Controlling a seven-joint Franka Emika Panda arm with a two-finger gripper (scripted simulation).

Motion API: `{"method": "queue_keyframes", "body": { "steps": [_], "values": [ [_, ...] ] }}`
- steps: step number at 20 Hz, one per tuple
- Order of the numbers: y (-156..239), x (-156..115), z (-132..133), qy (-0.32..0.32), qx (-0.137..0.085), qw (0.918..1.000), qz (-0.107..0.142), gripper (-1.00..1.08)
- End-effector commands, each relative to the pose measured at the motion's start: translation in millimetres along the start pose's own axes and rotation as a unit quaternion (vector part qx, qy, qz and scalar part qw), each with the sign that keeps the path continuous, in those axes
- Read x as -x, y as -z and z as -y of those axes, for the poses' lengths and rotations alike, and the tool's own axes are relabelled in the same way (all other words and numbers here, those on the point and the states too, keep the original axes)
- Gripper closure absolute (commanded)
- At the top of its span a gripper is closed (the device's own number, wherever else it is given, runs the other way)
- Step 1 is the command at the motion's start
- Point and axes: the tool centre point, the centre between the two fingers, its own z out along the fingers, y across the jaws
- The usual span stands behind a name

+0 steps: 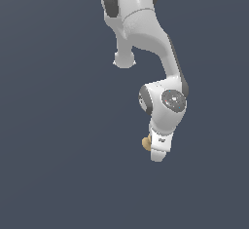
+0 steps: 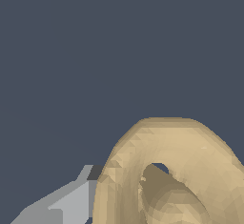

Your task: Pick up the object and move it to a goal position.

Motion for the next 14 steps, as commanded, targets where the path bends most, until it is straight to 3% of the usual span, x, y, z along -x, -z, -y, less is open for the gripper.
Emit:
{"method": "queue_keyframes", "body": {
  "steps": [1,7,14],
  "values": [
    [-4,-28,12,0.002,-0.004,1.0000,0.000,1.08],
    [-3,-76,25,0.002,-0.004,1.0000,0.000,1.08],
    [-3,-91,28,0.002,-0.004,1.0000,0.000,1.08]
  ]
}}
